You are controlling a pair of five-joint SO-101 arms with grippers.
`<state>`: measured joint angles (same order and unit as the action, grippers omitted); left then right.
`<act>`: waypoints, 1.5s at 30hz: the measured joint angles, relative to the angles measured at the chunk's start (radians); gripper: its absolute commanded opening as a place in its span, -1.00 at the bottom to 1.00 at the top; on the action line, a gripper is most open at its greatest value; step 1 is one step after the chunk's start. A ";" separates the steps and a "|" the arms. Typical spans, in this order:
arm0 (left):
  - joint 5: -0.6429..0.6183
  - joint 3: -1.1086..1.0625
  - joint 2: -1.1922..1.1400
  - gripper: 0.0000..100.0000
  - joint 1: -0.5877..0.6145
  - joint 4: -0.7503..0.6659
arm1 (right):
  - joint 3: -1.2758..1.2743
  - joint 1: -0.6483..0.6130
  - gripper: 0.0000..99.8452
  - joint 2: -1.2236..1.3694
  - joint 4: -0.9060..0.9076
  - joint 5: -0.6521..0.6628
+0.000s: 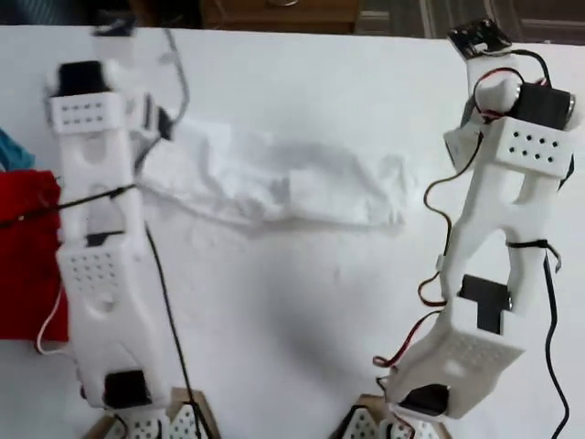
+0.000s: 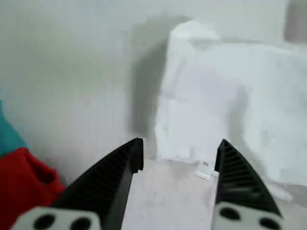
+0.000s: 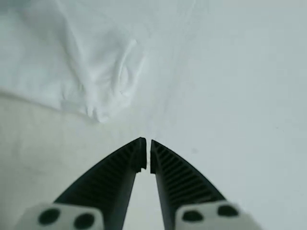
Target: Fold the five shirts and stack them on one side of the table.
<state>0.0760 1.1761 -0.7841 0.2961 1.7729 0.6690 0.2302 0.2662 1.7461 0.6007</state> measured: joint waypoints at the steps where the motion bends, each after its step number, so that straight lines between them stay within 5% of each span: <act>1: 0.000 0.002 0.000 -0.50 0.021 0.000 | 0.000 -0.008 -0.96 0.000 0.000 -0.005; 7: -0.011 0.003 -0.069 -0.50 0.109 0.000 | -0.133 -0.141 -0.96 0.000 -0.012 -0.012; 13: -0.064 0.003 -0.204 -0.50 0.110 0.000 | -0.453 -0.298 -0.96 0.000 -0.278 -0.012; 20: -0.074 0.003 -0.219 -0.50 0.124 0.000 | -0.588 -0.298 -0.96 0.100 -0.477 -0.012; 34: -0.075 0.003 -0.219 -0.50 0.207 0.000 | -0.166 -0.146 -0.96 0.502 -0.195 -0.015; 45: -0.118 0.008 -0.221 -0.50 0.207 -0.017 | -0.137 -0.074 -0.96 0.520 -0.094 -0.012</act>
<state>-0.0422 1.1838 -1.0050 0.5033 1.7561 0.5324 0.1565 0.7864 1.6525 0.5884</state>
